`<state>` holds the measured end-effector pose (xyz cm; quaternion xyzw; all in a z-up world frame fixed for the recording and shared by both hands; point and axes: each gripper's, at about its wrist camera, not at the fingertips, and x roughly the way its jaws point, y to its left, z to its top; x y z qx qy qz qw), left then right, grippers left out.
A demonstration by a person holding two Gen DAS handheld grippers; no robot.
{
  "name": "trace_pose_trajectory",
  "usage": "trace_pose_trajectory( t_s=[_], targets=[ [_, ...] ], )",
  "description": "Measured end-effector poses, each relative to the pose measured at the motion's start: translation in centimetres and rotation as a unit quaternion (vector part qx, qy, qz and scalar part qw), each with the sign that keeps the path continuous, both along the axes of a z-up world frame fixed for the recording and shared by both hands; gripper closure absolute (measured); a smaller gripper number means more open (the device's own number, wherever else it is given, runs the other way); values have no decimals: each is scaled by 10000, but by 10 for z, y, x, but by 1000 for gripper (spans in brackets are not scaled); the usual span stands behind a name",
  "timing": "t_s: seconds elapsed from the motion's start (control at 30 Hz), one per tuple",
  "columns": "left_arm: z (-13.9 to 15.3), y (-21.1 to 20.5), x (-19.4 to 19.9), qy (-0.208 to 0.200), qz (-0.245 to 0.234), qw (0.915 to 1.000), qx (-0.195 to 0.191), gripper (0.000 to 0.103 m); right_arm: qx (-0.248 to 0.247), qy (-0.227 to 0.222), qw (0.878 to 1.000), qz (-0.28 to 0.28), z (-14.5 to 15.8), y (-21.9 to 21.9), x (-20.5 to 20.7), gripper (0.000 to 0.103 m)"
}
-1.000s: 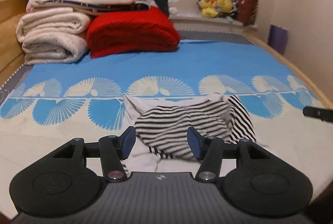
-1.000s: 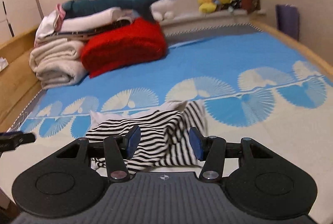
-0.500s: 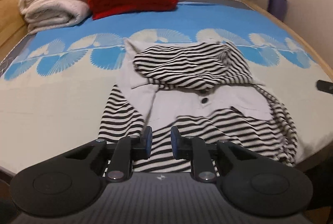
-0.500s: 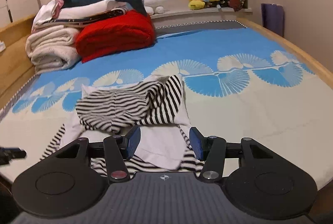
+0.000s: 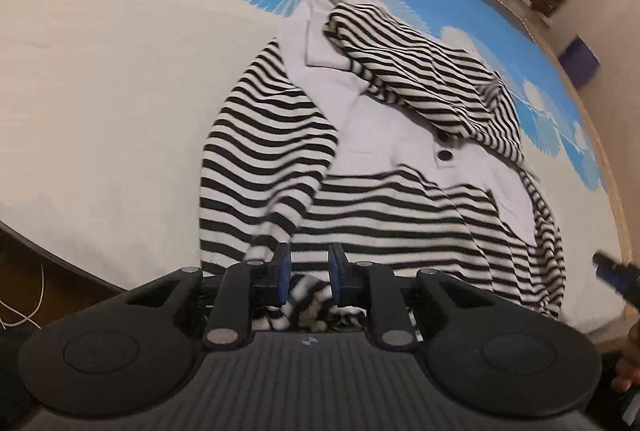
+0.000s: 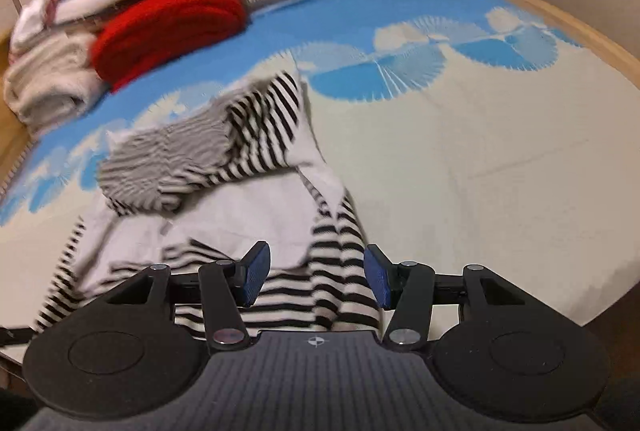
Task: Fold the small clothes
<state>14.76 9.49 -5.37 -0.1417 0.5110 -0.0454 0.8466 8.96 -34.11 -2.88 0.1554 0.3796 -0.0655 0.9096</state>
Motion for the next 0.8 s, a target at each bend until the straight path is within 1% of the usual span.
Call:
trace_pose_trajectory(
  t_s=[0.07,0.1,0.13,0.17,0.2,0.23,0.3,0.33,0.4,0.47,0.67,0.8],
  targets=[
    [-4,6,5,57,198,9997,113,79,-68,300,9995,-5,-10,0,6,49],
    [-6,9,8,126,334,9993,117,77,-15,408,9992,-21,-14,-1,9,49],
    [-9,10,10,190,435,9988,101,72,67,565,9984,-46,-20,-2,11,49],
    [-10,11,13,233,505,9984,84,68,114,676,9976,-67,-24,-4,14,49],
    [-12,11,15,262,545,9981,92,59,151,784,9968,-94,-29,-5,16,49],
    [-13,11,18,281,568,9979,124,46,165,873,9960,-109,-33,-5,17,49],
    [-16,8,20,370,618,9970,275,32,173,1045,9943,-108,-39,-6,20,48],
    [-19,8,21,438,637,9963,369,28,184,1124,9934,-116,-42,-6,21,47],
    [-24,8,21,579,677,9949,481,28,258,1274,9914,-143,-50,-7,22,44],
    [-30,10,22,720,701,9938,471,28,346,1383,9897,-139,-55,-8,23,40],
    [-45,12,24,954,821,9909,479,29,456,1788,9828,21,-74,-2,24,38],
    [-53,12,24,1080,864,9893,469,35,241,1838,9824,238,-75,8,23,38]
  ],
)
